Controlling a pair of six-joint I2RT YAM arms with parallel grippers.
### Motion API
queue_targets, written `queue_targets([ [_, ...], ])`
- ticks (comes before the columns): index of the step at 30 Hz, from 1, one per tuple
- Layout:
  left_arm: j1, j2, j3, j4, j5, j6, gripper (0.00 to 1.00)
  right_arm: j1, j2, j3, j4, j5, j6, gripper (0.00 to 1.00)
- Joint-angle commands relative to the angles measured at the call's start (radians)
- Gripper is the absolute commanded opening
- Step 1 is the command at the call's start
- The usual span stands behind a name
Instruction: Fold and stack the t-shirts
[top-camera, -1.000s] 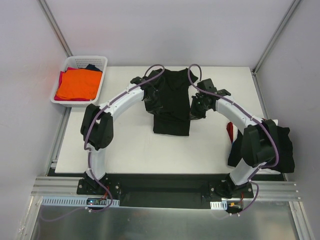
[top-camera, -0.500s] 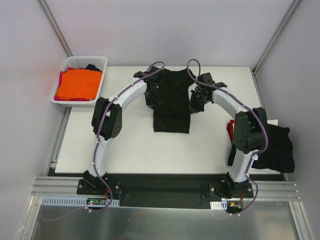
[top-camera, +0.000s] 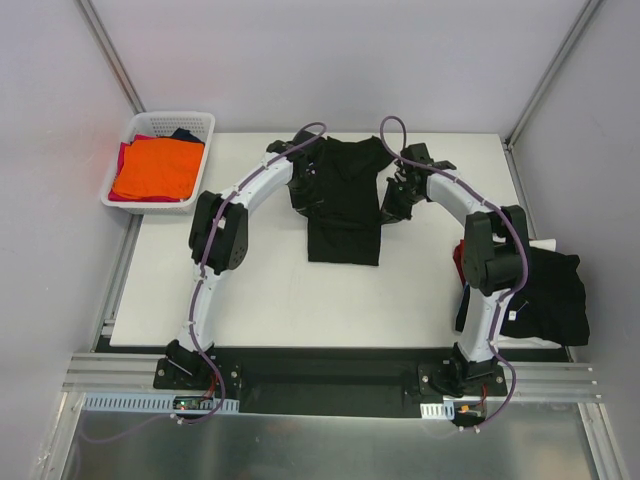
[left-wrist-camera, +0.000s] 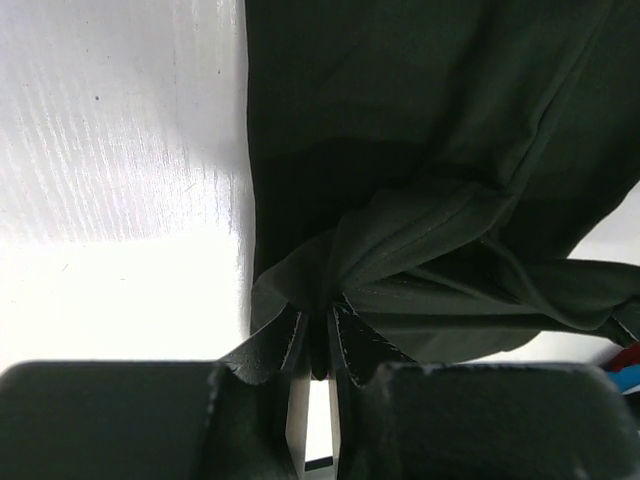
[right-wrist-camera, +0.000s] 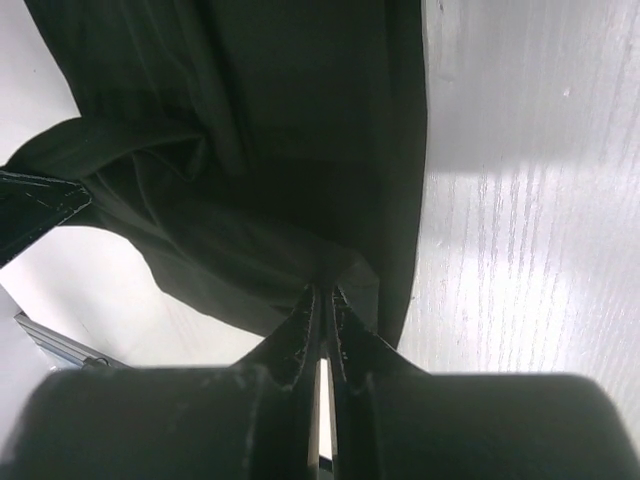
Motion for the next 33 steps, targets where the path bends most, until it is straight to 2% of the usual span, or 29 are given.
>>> queue_targets([
  [1,0.017,0.007,0.038,-0.038,-0.001,0.035,0.12,-0.013,0.011,0.04,-0.013,-0.004,-0.028,0.02],
  [2,0.017,0.009,0.036,-0.038,0.002,0.035,0.16,-0.013,0.012,0.04,-0.011,-0.006,-0.03,0.06],
  [3,0.017,0.012,0.036,-0.038,0.0,0.035,0.21,-0.013,0.012,0.04,-0.013,-0.004,-0.027,0.25],
  [6,0.017,0.017,0.033,-0.039,0.01,0.037,0.5,-0.015,0.012,0.036,-0.013,0.0,-0.03,0.5],
  [7,0.017,0.015,0.032,-0.039,0.008,0.037,0.7,-0.015,0.005,0.033,-0.013,0.002,-0.03,0.52],
  [8,0.018,0.011,0.029,-0.039,0.005,0.035,0.76,-0.015,-0.005,0.028,-0.005,0.006,-0.031,0.53],
  [11,0.017,-0.012,0.027,-0.041,-0.006,0.037,0.89,-0.015,-0.087,-0.004,0.038,0.016,-0.025,0.55],
  [13,0.015,-0.046,0.024,-0.039,-0.013,0.032,0.89,-0.015,-0.098,0.02,0.011,0.005,-0.025,0.57],
  [17,0.006,-0.103,-0.011,-0.036,-0.012,0.002,0.82,-0.001,-0.106,-0.047,0.03,-0.027,-0.014,0.48],
  [20,-0.02,-0.14,-0.063,-0.027,-0.012,-0.023,0.46,0.013,-0.127,-0.14,0.078,-0.032,0.006,0.4],
  [21,-0.035,-0.149,-0.077,-0.015,-0.012,-0.034,0.22,0.016,-0.14,-0.157,0.09,-0.033,0.01,0.38],
  [22,-0.043,-0.161,-0.101,-0.01,-0.015,-0.037,0.15,0.019,-0.147,-0.174,0.104,-0.033,0.018,0.33],
  [23,-0.051,-0.166,-0.111,-0.005,-0.013,-0.04,0.06,0.025,-0.149,-0.196,0.107,-0.033,0.019,0.19],
  [24,-0.061,-0.17,-0.12,0.001,-0.013,-0.048,0.0,0.028,-0.157,-0.206,0.11,-0.032,0.019,0.13],
  [27,-0.1,-0.186,-0.157,0.011,-0.03,-0.055,0.0,0.046,-0.167,-0.239,0.122,-0.026,0.022,0.09],
  [33,-0.135,-0.172,-0.188,0.024,-0.023,-0.069,0.01,0.066,-0.164,-0.265,0.136,-0.023,0.029,0.13],
])
